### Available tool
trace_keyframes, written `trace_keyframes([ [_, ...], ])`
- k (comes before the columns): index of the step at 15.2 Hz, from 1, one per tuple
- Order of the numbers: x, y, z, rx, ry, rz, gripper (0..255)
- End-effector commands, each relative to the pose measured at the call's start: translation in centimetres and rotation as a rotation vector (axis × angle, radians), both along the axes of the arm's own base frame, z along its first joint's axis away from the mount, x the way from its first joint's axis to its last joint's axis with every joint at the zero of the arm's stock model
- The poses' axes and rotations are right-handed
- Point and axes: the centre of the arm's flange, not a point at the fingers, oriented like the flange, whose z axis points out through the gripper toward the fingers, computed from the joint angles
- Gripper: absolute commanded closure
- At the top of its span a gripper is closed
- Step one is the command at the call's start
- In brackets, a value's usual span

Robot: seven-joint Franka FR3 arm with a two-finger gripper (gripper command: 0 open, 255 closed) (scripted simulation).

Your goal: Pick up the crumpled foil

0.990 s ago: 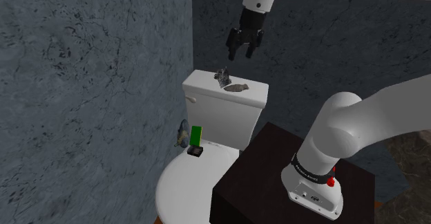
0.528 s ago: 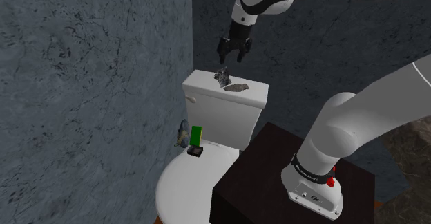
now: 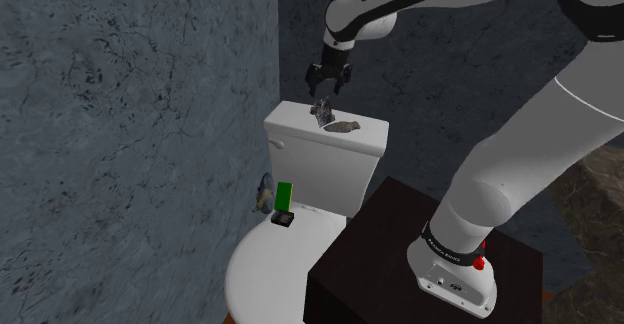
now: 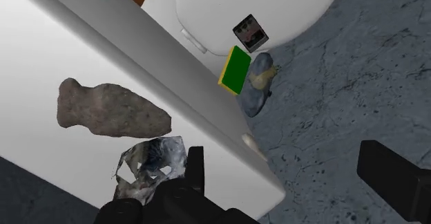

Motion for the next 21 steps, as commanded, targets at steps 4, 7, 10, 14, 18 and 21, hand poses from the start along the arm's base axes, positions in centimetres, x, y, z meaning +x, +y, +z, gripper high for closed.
trace_keyframes([
  [4,4.2,-3.5,-3.4,-0.016,-0.014,-0.065,0],
  [7,6.5,-5.7,-5.3,-0.025,-0.022,-0.103,0],
  [10,8.8,-8.1,-7.2,-0.035,-0.030,-0.142,0],
  [14,11.6,-11.4,-9.6,-0.047,-0.040,-0.193,0],
  [18,14.3,-14.9,-12.0,-0.059,-0.051,-0.244,0],
  [21,16.1,-17.3,-13.6,-0.067,-0.058,-0.279,0],
])
